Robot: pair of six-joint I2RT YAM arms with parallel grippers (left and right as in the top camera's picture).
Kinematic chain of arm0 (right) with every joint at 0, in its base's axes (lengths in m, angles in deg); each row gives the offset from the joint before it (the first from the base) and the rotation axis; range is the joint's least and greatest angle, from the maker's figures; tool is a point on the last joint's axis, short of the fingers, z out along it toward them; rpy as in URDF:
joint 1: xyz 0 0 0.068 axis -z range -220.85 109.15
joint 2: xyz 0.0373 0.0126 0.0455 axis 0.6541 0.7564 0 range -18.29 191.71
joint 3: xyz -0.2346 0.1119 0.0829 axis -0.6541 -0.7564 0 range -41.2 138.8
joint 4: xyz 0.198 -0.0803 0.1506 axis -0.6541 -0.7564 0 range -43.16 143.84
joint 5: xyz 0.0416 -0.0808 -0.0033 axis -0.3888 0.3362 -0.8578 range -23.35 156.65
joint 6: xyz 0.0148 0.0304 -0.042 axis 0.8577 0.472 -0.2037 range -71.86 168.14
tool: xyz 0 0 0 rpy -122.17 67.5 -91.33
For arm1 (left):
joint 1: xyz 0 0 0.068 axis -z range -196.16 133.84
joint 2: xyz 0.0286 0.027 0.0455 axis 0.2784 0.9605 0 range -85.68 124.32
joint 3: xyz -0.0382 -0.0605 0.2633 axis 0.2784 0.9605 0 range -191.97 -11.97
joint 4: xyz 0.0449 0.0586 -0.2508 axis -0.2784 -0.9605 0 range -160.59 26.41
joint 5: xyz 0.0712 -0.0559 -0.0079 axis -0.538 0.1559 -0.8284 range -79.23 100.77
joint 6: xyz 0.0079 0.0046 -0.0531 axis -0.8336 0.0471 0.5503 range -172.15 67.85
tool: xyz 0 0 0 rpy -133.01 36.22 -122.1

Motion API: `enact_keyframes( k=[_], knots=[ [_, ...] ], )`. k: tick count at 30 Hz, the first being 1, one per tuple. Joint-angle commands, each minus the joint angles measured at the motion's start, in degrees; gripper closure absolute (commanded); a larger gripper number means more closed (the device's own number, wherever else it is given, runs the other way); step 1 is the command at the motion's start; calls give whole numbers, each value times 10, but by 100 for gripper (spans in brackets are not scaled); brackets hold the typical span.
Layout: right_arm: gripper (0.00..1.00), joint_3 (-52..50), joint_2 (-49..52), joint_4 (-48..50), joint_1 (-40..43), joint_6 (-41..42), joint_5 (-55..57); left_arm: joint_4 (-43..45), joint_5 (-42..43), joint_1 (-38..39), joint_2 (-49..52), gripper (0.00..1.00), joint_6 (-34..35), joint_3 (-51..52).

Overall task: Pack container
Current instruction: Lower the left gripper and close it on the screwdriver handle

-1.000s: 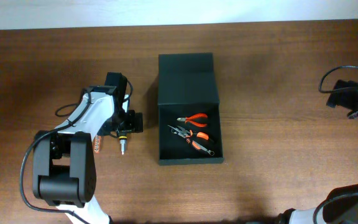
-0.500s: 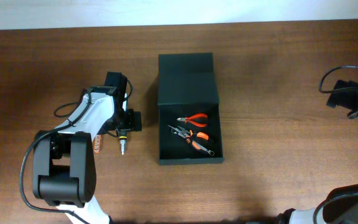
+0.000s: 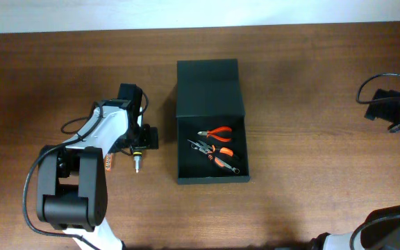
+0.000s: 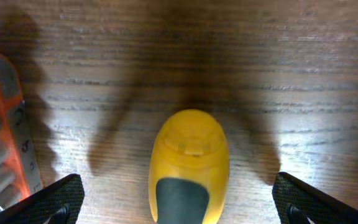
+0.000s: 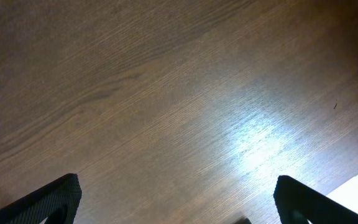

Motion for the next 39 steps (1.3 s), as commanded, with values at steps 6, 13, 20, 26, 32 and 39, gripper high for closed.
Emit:
enact_keyframes(
  k=[6, 13, 20, 26, 32, 39],
  knots=[
    [1, -1, -11, 0, 2, 1, 1, 19, 27, -1, 2, 1, -8, 5],
    [1, -1, -11, 0, 2, 1, 1, 21, 27, -1, 2, 1, -8, 5],
    [1, -1, -11, 0, 2, 1, 1, 28, 28, -1, 2, 1, -8, 6],
    [1, -1, -11, 0, 2, 1, 1, 28, 31, -1, 2, 1, -8, 8],
    [1, -1, -11, 0, 2, 1, 1, 33, 38, -1, 2, 1, -8, 8],
    [1, -1, -11, 0, 2, 1, 1, 32, 39, -1, 3, 1, -8, 8]
  ],
)
